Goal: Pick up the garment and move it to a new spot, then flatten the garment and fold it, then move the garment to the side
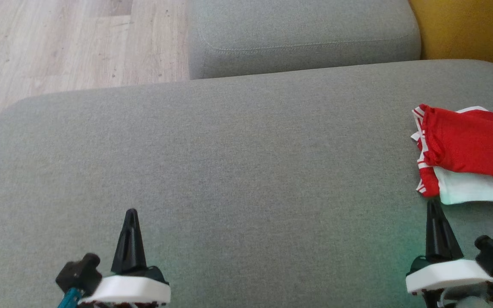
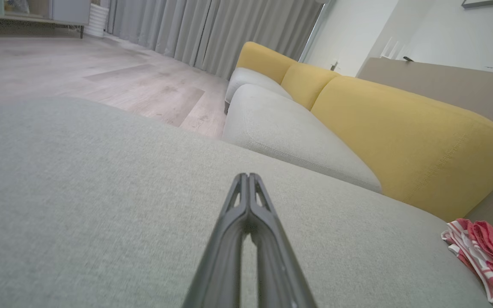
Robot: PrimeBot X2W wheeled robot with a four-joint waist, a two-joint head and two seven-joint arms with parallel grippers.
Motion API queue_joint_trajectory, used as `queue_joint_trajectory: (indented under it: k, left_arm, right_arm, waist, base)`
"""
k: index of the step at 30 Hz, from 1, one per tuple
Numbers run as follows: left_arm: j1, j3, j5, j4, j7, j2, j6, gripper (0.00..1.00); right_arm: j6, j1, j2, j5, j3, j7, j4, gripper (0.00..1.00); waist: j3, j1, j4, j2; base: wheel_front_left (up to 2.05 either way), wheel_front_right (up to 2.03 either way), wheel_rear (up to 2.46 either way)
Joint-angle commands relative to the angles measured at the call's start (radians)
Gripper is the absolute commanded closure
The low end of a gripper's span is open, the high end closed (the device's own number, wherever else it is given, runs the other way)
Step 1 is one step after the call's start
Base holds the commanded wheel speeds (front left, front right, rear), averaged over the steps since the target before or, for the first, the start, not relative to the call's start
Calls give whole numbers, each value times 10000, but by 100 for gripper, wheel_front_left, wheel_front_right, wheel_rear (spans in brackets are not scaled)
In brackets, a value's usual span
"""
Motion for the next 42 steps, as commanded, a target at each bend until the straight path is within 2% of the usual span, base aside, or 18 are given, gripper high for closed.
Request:
queue_joint_trajectory:
  k: [1, 42]
  left_arm:
    - [-401, 88, -184, -310, 18, 2, -28, 100]
    - [-625, 1043, -3899, -368, 1213, 37, -356, 100]
  right_arm:
    - [0, -384, -20, 245, -28, 69, -323, 100]
    - [-3, -729, -52, 4687, -184, 1245, -462, 100]
  waist:
    - [2, 0, 2, 0]
    - [53, 0, 52, 0]
  base:
    - [0, 0, 0]
    - [0, 0, 0]
